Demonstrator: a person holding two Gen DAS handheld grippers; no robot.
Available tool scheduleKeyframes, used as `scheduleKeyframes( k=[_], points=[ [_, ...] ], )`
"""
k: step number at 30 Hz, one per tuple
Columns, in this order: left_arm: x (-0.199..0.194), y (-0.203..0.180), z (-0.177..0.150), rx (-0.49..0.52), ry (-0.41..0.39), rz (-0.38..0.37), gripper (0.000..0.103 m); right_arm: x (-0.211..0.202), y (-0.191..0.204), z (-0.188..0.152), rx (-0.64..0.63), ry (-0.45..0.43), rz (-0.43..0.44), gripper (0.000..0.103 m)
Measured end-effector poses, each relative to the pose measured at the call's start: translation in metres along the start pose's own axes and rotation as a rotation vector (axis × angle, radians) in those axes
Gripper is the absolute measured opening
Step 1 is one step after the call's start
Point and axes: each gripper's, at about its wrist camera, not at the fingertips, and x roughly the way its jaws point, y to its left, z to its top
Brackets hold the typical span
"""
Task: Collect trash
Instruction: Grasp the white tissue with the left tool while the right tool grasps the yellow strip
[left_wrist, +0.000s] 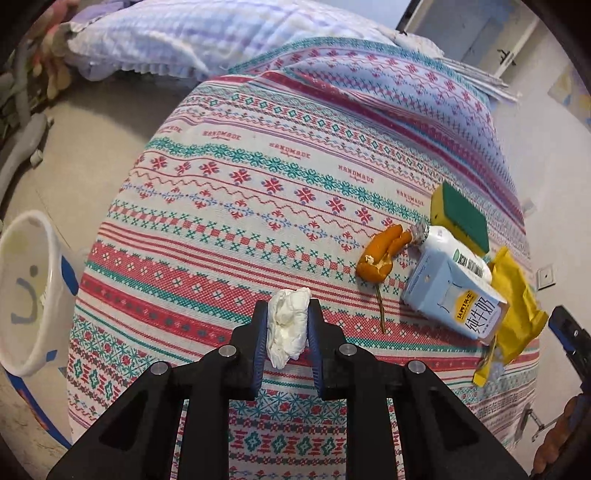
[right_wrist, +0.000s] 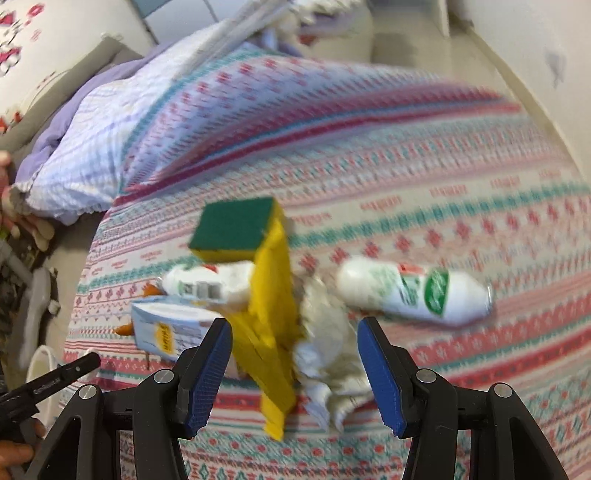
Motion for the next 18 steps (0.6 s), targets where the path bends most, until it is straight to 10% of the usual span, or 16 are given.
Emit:
scheduleKeyframes(
  k=[7,9,11,18],
  points=[
    [0.003,-0.01,-0.002,0.006,-0.016,-0.007,0.022,0.023,0.037,0.012,-0.186,-0.005,-0.047,0.061],
    [0.002,-0.01,-0.002,0.008,-0.022,-0.011,0.022,0.045,0.037,0.009,-0.228,0.045,-0.148,0.049],
    [-0.001,-0.006,-0.004,0.002,-0.021,-0.019,0.022,0.062,0.03,0.006,-0.218,0.112,-0.173,0.014],
    [-0.011,-0.005,-0.004,0.003,-0.043,-0.049,0.022,0.016,0.023,0.008,-0.108,0.004,-0.043,0.012]
  ],
)
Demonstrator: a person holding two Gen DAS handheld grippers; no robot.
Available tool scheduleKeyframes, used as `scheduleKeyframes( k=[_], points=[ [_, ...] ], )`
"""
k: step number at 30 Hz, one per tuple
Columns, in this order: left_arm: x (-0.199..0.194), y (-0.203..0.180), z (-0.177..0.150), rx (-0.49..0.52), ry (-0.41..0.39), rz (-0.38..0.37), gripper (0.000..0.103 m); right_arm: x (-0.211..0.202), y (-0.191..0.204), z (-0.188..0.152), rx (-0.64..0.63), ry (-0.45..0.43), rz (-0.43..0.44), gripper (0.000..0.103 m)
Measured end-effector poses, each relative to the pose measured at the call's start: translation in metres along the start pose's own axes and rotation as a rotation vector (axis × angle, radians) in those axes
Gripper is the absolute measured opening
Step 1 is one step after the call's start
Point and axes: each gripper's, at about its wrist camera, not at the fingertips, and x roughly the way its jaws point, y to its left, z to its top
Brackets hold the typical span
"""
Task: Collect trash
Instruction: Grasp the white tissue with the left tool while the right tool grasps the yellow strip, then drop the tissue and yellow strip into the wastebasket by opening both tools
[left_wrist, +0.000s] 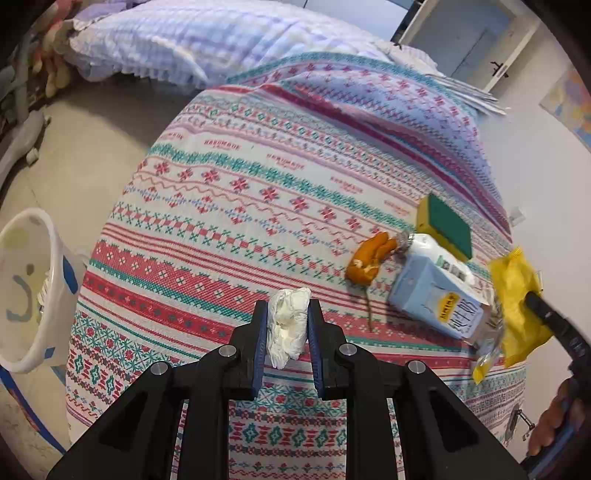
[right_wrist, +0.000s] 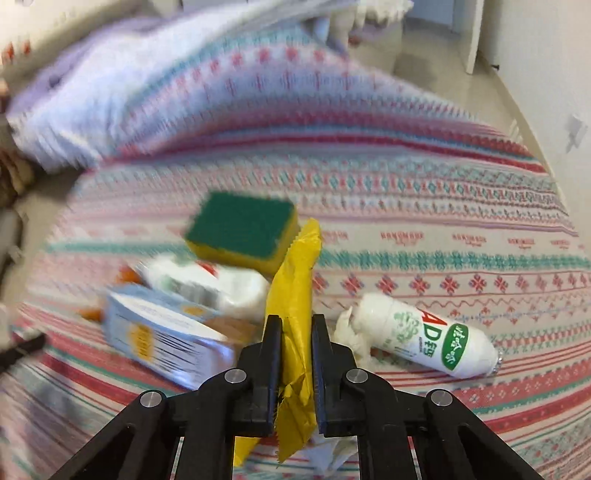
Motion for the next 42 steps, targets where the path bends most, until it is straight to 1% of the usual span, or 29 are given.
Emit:
scheduleKeyframes(
  k=[2,4,7,9,11,13,15,17,18,22,26,29,32,37,38,40,41,42],
  points=[
    [-0.005,-0.001,0.0,0.01,-0.014,-0.005,0.022,-0.014,0.001,0.005,0.021,-0.031,0.03,0.012],
    [-0.011,0.001,0.001,0.005,-0.022,-0.019,0.022,-0.024,0.008,0.008,0.016,-0.05,0.038,0.012],
    [-0.03,0.012,0.003,-0.014,-0.055,-0.043,0.022,-0.033,0.02,0.011,0.015,-0.061,0.047,0.012],
    [-0.045,0.02,0.003,-0.026,-0.079,-0.062,0.022,-0.038,0.027,0.011,0.025,-0.07,0.072,0.012],
    [-0.061,0.037,0.003,-0.049,-0.105,-0.082,0.022,-0.04,0.038,0.01,0.033,-0.07,0.112,0.012],
    [-0.075,0.056,0.001,-0.079,-0.124,-0.09,0.022,-0.037,0.05,0.01,0.025,-0.068,0.134,0.012],
    [-0.088,0.081,-0.002,-0.111,-0.14,-0.093,0.022,-0.031,0.071,0.007,0.006,-0.055,0.172,0.012],
    [-0.103,0.113,-0.009,-0.153,-0.158,-0.078,0.022,-0.024,0.091,0.004,-0.009,-0.041,0.198,0.012],
    [-0.108,0.123,-0.011,-0.167,-0.163,-0.072,0.022,-0.02,0.099,0.003,-0.015,-0.034,0.208,0.012],
    [-0.127,0.19,-0.026,-0.267,-0.191,-0.011,0.022,-0.003,0.135,-0.008,-0.044,0.009,0.261,0.012],
    [-0.131,0.248,-0.039,-0.36,-0.192,0.047,0.022,0.008,0.173,-0.019,-0.093,0.046,0.296,0.012],
    [-0.125,0.275,-0.041,-0.392,-0.184,0.075,0.022,0.016,0.203,-0.027,-0.127,0.073,0.327,0.012],
    [-0.111,0.287,-0.043,-0.402,-0.161,0.094,0.022,0.021,0.226,-0.031,-0.152,0.095,0.347,0.012],
    [-0.086,0.295,-0.042,-0.42,-0.13,0.107,0.024,0.033,0.268,-0.036,-0.185,0.13,0.387,0.013],
    [-0.083,0.298,-0.042,-0.43,-0.129,0.117,0.026,0.034,0.276,-0.037,-0.187,0.135,0.394,0.013],
    [-0.08,0.304,-0.041,-0.434,-0.131,0.131,0.036,0.037,0.291,-0.038,-0.193,0.144,0.415,0.013],
    [-0.08,0.305,-0.041,-0.432,-0.131,0.142,0.046,0.04,0.302,-0.037,-0.198,0.15,0.428,0.013],
    [-0.082,0.308,-0.042,-0.431,-0.136,0.146,0.052,0.042,0.308,-0.037,-0.198,0.154,0.44,0.013]
  ],
)
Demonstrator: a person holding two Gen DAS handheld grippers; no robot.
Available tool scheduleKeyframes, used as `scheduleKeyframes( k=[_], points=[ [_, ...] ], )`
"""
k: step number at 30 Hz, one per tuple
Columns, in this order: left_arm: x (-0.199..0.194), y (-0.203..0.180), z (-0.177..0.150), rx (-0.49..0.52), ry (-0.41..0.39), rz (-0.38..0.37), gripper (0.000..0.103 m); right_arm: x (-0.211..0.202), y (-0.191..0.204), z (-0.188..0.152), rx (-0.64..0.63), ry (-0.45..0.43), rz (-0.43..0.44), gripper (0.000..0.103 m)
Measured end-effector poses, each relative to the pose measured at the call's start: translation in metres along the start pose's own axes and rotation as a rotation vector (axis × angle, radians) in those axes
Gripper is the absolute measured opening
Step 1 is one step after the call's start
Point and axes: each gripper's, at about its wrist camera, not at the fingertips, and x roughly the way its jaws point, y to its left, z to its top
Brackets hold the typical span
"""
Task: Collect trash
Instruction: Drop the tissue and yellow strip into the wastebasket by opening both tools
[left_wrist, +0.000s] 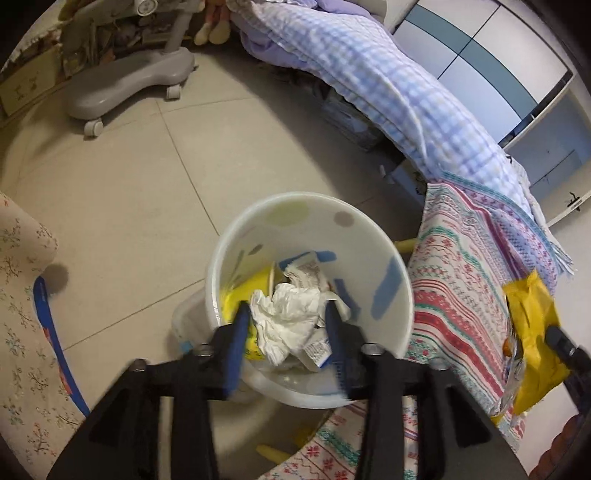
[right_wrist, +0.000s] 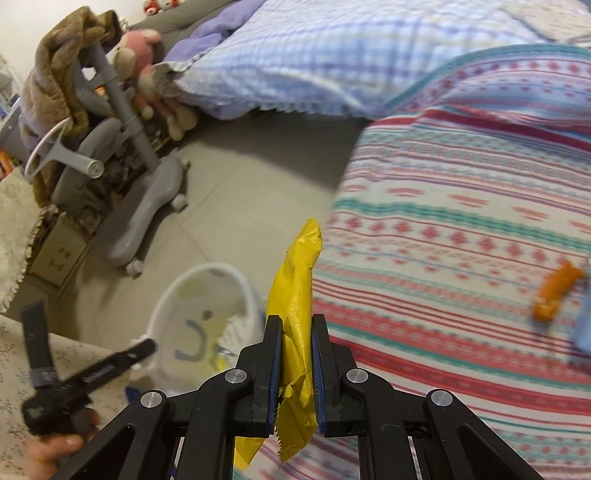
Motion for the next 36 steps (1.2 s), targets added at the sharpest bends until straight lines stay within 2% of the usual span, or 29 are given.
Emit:
scheduleKeyframes(
  k=[4,8,16,18,20,22,27,36],
  points=[
    [-0.009,0.01,0.0,-0.004,-0.015,-0.012,0.053,0.03,0.018,0.01,0.04,0.017,0.086,0.015],
    [-0.03,0.035,-0.007,-0.079,-0.036,-0.013,0.053,0.069,0.039,0.014,0.057,0.064,0.138,0.016],
    [-0.068,0.056,-0.034,-0.113,-0.073,0.017,0.053,0.127,0.091,0.01,-0.041,0.123,0.111,0.017],
    [-0.074,0.06,-0.038,-0.126,-0.076,0.017,0.053,0.138,0.101,0.006,-0.066,0.152,0.107,0.025],
    [-0.08,0.061,-0.04,-0.122,-0.082,0.016,0.053,0.144,0.107,-0.001,-0.104,0.177,0.093,0.045],
    [-0.082,0.06,-0.042,-0.12,-0.082,0.004,0.053,0.143,0.109,-0.005,-0.124,0.186,0.084,0.049],
    [-0.082,0.057,-0.045,-0.129,-0.073,-0.014,0.053,0.124,0.092,-0.004,-0.063,0.178,0.112,0.049],
    [-0.088,0.016,-0.045,-0.074,-0.063,-0.041,0.053,0.05,0.044,-0.001,0.015,0.098,0.166,0.054]
  ],
)
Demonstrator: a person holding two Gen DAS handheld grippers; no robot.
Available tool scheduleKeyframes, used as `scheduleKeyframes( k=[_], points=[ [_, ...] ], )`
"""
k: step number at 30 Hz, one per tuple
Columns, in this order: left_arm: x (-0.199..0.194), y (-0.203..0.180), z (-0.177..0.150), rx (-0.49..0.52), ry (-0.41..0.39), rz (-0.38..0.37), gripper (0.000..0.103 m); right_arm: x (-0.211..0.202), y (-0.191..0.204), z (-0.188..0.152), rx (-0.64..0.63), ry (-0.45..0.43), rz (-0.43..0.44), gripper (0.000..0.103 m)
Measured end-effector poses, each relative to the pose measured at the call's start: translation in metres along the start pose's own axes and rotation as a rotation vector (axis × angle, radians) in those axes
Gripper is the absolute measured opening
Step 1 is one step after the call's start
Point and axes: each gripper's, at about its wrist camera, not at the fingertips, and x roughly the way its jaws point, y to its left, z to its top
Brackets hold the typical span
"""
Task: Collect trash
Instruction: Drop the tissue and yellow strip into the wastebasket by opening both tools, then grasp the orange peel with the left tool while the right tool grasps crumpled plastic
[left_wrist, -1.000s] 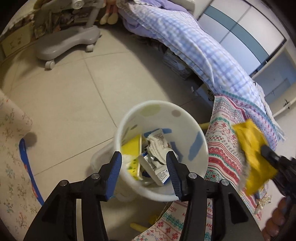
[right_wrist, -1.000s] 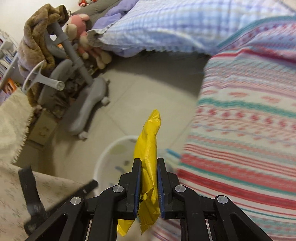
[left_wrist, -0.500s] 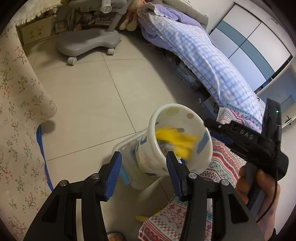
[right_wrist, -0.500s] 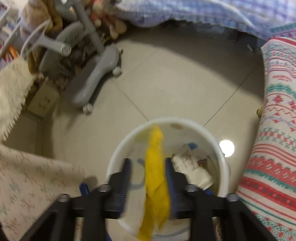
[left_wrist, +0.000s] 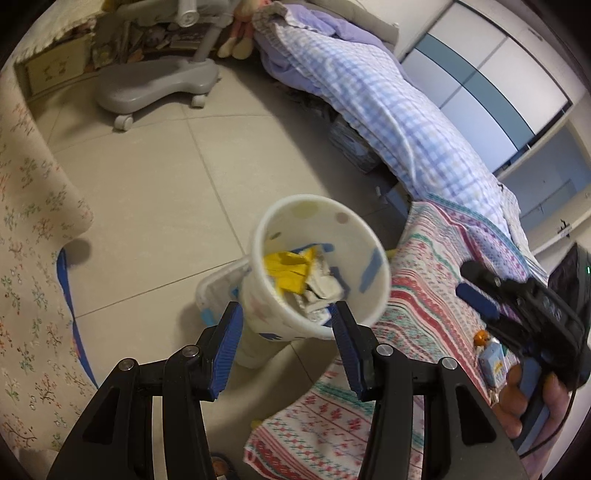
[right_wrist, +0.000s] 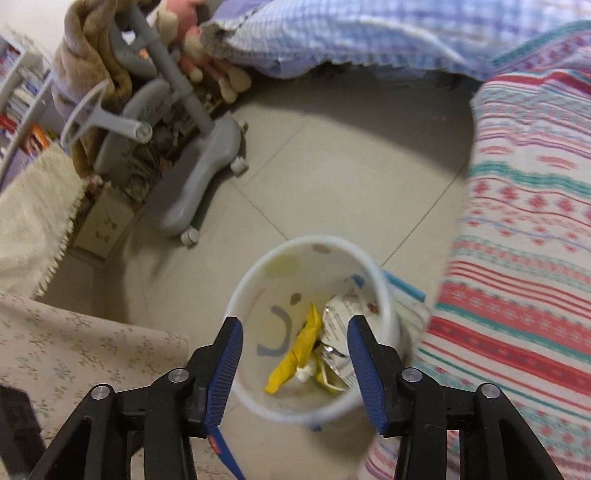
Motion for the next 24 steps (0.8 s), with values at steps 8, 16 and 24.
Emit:
scheduleKeyframes(
  k=[8,16,24],
  points=[
    [-0.002,-0.078,-0.014,0.14,0.029,-0.038,0.053,-0.082,-0.06,-0.022,0.125,-0.081,0.025,0.054],
    [0.0,-0.174,-0.044,0.318,0.074,-0.09,0.053,-0.161,-0.111,-0.047,0.128,-0.153,-0.08,0.054],
    [0.025,-0.283,-0.103,0.519,0.177,-0.157,0.053,-0.234,-0.194,-0.076,0.22,-0.228,-0.219,0.054]
  ],
)
